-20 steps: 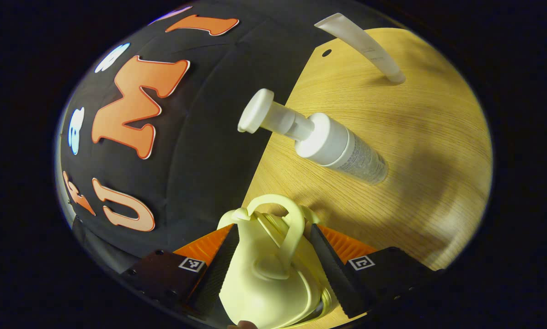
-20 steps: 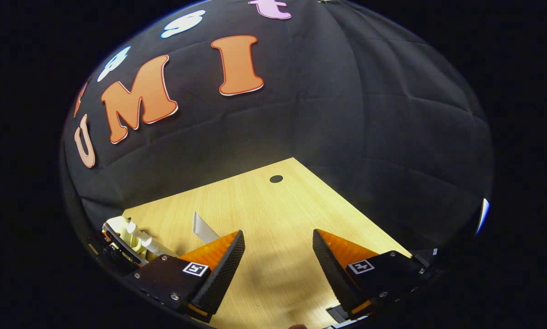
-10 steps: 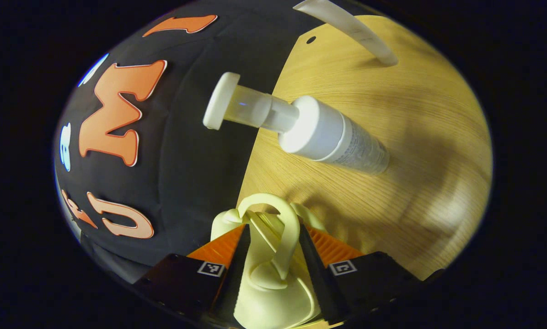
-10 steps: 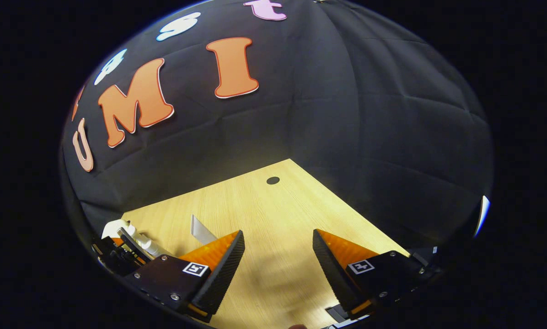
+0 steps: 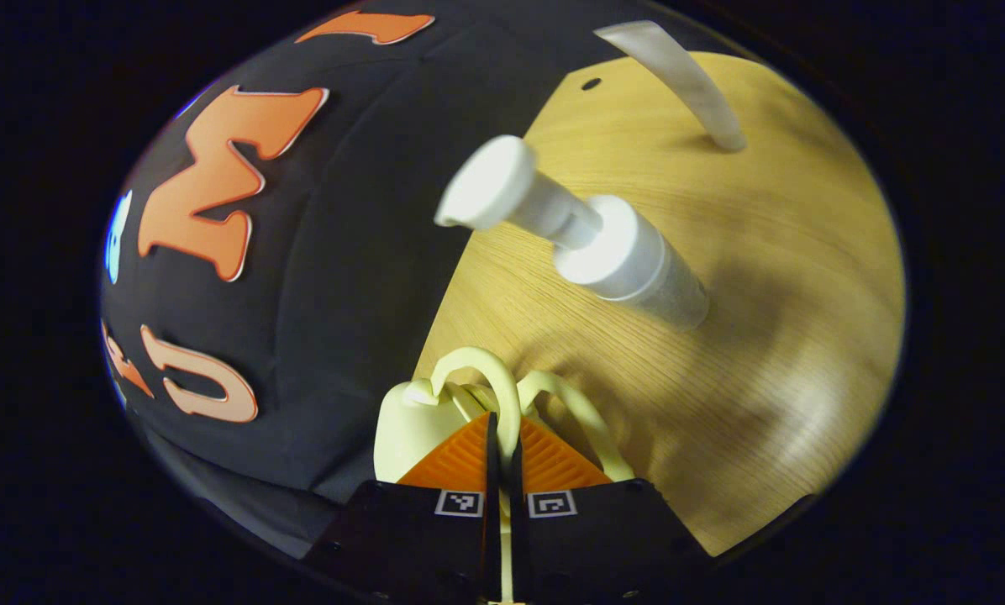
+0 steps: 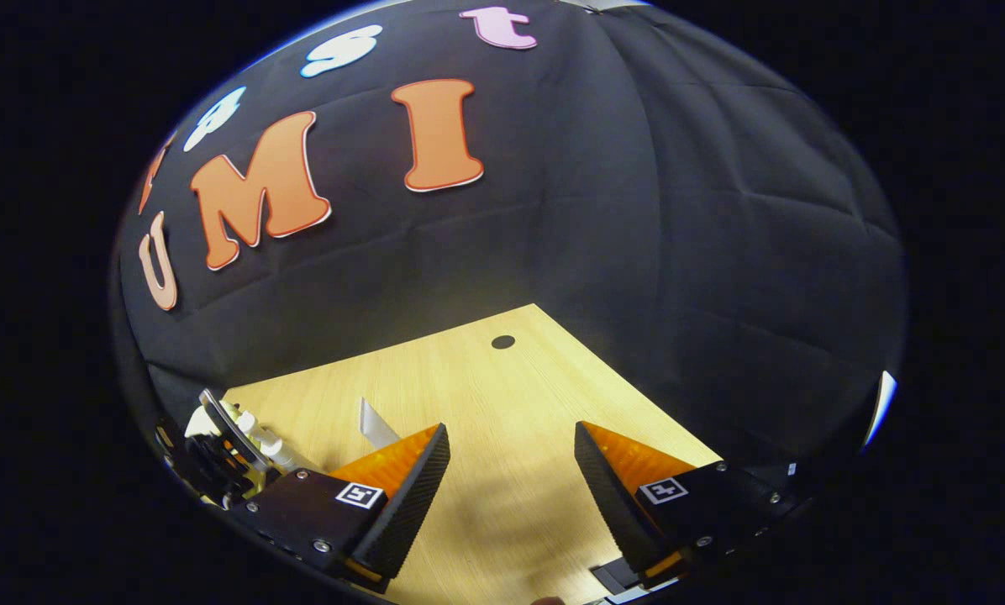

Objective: First open the suitcase, pack the skin care products into it, and then close the suitcase.

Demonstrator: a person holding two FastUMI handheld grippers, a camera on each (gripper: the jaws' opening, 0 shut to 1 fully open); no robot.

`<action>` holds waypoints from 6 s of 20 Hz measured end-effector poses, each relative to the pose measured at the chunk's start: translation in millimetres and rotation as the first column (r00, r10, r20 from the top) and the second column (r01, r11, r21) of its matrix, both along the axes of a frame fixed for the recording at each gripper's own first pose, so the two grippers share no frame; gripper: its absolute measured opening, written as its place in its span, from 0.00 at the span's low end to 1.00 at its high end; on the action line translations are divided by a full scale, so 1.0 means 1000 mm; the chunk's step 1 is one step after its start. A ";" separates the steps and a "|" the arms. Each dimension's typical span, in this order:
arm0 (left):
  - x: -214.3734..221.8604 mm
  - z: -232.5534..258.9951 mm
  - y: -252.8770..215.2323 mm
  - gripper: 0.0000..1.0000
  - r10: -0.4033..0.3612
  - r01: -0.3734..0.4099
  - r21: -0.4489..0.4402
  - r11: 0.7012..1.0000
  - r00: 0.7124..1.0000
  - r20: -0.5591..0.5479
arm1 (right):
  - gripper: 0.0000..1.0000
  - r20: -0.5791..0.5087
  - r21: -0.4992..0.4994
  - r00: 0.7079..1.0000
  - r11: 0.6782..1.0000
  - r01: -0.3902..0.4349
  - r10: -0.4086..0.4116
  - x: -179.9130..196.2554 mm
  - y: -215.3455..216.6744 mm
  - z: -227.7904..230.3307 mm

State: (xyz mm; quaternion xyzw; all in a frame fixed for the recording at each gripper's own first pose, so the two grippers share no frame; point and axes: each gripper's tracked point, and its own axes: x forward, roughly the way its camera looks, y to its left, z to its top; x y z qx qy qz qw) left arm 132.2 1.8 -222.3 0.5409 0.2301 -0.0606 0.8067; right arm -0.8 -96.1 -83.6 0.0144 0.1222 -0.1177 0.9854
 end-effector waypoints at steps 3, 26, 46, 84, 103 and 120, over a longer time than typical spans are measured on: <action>-0.003 0.026 -0.001 0.05 0.028 -0.025 -0.144 0.989 0.999 0.016 | 0.95 0.013 -0.008 0.999 0.999 -0.048 0.048 0.006 0.024 0.008; 0.005 0.109 0.123 0.04 0.182 -0.137 -0.721 0.679 0.983 -0.016 | 0.95 0.177 0.018 0.976 0.991 -0.133 0.127 0.010 0.218 0.065; -0.007 -0.002 0.157 0.05 0.269 -0.446 -0.821 0.357 0.891 -0.367 | 0.95 0.186 -0.025 0.980 0.997 -0.067 0.071 -0.017 0.267 0.043; -0.073 0.218 -0.339 0.99 0.199 0.142 -0.895 0.424 0.949 0.245 | 0.95 0.010 -0.192 0.962 0.945 -0.266 0.273 0.072 0.108 0.009; -0.025 0.025 -0.450 0.99 0.152 -0.022 -0.854 0.520 0.986 0.067 | 0.95 -0.152 -0.205 0.966 0.950 -0.236 0.207 0.094 0.032 -0.053; -0.004 0.029 -0.450 0.59 0.172 -0.089 -0.886 0.455 0.985 -0.011 | 0.95 -0.150 -0.174 0.959 0.948 -0.265 0.241 0.082 0.044 -0.048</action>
